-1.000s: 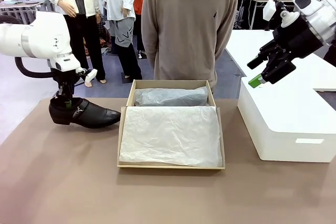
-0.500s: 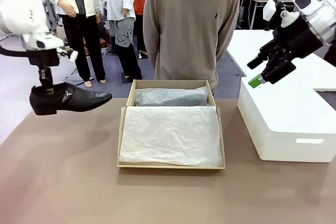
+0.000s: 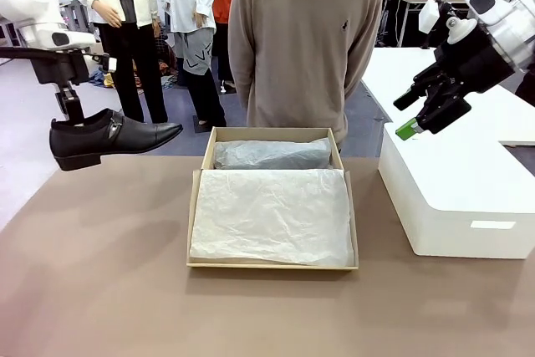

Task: Pack the shoes into the box.
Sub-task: Place the other shoe of the Shoes into the Shoes Box.

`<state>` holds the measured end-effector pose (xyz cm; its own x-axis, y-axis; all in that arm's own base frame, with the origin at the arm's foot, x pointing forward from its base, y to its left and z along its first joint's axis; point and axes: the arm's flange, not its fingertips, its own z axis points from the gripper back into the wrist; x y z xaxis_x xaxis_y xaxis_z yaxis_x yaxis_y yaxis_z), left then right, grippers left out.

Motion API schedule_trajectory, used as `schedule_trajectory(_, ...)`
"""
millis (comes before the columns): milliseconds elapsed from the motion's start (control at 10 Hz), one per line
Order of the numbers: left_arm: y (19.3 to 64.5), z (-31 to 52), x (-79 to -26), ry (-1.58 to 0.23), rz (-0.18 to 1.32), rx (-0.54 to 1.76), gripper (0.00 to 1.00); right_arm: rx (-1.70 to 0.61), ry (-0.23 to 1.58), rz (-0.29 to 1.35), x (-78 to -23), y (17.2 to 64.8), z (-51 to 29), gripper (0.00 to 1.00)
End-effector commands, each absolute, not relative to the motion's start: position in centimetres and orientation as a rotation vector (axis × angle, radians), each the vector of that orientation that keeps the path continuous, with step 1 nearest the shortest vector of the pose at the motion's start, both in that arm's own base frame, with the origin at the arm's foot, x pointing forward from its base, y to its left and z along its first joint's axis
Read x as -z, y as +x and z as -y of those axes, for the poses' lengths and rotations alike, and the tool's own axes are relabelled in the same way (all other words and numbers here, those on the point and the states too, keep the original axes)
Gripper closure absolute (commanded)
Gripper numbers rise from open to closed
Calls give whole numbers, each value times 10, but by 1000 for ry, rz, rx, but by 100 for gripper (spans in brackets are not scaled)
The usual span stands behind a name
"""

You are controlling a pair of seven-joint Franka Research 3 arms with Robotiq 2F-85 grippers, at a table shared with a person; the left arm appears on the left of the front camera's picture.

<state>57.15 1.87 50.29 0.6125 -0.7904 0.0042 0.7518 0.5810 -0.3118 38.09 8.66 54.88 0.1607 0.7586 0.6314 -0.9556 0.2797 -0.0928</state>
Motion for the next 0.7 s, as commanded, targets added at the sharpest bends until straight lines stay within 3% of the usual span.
schedule_trajectory(0,573,-20,-495,-299,-156,949,100,-1284,387,672,-549,383,-86,0)
schedule_trajectory(400,573,-20,-495,-299,-156,949,100,-1284,387,672,-549,383,-86,0)
schedule_trajectory(600,570,-9,-494,-308,-150,824,100,-1284,387,672,-549,383,-86,0)
